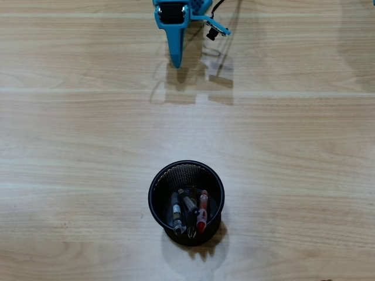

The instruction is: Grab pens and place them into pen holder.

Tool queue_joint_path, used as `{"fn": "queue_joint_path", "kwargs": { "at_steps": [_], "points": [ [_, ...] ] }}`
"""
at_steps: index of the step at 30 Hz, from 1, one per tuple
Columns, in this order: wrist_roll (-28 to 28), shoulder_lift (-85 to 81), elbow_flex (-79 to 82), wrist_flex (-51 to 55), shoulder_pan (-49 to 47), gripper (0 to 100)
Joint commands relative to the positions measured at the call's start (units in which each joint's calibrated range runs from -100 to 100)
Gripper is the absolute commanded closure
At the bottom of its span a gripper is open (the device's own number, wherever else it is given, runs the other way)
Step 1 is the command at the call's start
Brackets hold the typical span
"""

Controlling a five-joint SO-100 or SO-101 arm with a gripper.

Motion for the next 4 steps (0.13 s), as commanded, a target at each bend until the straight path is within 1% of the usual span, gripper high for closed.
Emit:
{"fn": "queue_joint_path", "kwargs": {
  "at_steps": [1,4],
  "points": [
    [-0.3,-0.4,0.5,-1.2,0.3,98],
    [-0.3,-0.4,0.5,-1.2,0.3,98]
  ]
}}
